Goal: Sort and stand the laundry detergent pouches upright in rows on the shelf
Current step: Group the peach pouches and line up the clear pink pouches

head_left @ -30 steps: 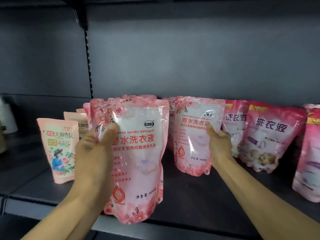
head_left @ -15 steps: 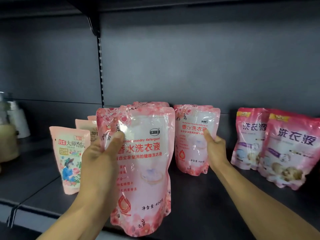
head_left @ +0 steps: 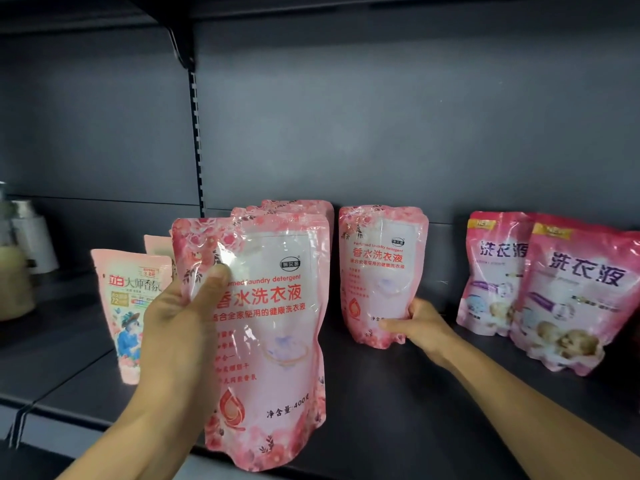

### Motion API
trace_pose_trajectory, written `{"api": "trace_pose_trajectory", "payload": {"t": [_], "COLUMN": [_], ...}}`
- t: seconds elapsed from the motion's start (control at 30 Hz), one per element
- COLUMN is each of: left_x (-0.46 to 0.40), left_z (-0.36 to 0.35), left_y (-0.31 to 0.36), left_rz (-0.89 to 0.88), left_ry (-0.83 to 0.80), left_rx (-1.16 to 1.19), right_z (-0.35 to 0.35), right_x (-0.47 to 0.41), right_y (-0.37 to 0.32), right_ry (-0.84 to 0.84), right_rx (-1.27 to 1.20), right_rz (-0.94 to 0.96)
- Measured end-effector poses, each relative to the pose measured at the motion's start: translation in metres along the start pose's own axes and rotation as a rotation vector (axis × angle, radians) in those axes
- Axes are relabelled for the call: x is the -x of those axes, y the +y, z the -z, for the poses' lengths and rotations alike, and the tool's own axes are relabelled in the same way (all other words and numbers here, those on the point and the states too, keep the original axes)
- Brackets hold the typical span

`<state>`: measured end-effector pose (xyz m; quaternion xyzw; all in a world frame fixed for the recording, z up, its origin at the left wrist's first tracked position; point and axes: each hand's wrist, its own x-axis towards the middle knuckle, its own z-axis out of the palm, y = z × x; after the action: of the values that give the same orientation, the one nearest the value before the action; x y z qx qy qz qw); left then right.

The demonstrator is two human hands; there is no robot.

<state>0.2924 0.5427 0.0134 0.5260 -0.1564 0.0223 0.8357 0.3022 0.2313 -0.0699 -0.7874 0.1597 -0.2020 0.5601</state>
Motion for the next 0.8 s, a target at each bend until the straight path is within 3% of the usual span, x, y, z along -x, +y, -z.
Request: {"api": "trace_pose_trajectory", "payload": {"t": [0.8], "left_x": [0.0079], "left_z": [-0.0088], "left_y": [-0.0017], "left_rz": [-0.024], "left_ry": [0.015], "left_rx": [0.021], "right_z": [0.0012], "right_x": [-0.0025], "right_y": [0.0045], "right_ry": [-0.054], "right_rx": [-0.029], "right_rz": [0.025]}}
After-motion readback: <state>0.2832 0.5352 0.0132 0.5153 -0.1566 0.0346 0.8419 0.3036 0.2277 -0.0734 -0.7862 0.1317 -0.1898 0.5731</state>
